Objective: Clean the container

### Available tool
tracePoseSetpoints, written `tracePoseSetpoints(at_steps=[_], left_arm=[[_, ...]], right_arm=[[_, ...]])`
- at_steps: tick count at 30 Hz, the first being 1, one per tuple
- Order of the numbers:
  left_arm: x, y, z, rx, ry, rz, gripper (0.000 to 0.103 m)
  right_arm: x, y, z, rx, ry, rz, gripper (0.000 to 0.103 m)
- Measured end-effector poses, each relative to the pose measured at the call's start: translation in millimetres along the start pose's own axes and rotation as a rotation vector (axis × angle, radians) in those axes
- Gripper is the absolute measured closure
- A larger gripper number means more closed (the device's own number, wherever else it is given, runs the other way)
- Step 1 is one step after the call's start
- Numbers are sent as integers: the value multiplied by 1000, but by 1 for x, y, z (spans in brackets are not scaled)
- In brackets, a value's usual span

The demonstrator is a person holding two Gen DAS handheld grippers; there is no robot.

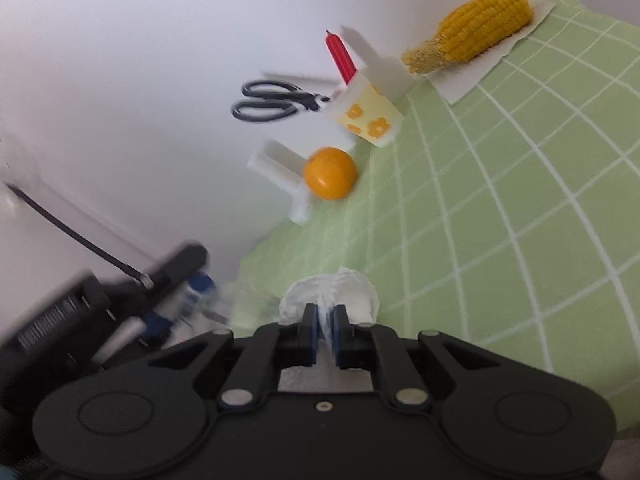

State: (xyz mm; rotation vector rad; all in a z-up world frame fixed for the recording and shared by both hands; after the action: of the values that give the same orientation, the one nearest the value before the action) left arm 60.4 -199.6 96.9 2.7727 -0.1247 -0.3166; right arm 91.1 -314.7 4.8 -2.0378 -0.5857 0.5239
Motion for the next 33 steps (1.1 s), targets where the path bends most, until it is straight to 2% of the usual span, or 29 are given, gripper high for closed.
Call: tracePoseSetpoints(at_steps=[4, 7, 11, 16, 19, 24, 33], left_arm=[[-2, -6, -2, 17, 1, 5, 72], [-3, -13, -3, 15, 3, -5, 73], [-5, -27, -4, -12, 0, -14, 74], [-5, -37, 0, -35, -15, -17, 75], [-3, -41, 4, -47, -20, -23, 75], [0, -45, 4, -59, -11, -27, 75], [3, -63, 3, -143, 38, -77, 76]], right_arm=[[13, -26, -17, 37, -16, -141, 94], [29, -39, -17, -18, -69, -186, 94], [51, -37, -7, -7, -170, -222, 94], [73, -24, 12, -44, -291, -200, 94], [79, -15, 24, -68, -323, -160, 94], [74, -5, 30, -48, -310, -130, 94], [56, 8, 7, -32, -249, -82, 95]])
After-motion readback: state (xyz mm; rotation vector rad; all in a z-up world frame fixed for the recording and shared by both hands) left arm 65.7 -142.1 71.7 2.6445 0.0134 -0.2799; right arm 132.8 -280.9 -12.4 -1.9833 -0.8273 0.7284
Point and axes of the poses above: each gripper's, at about its wrist camera, not at the fingertips, and x roughly the way its jaws point, y to its right, z to its underside, the point moved 9 cm from there along x, roughly the way its jaws point, and after that the axes turned 14 degrees about y, right-handed, at the moved point
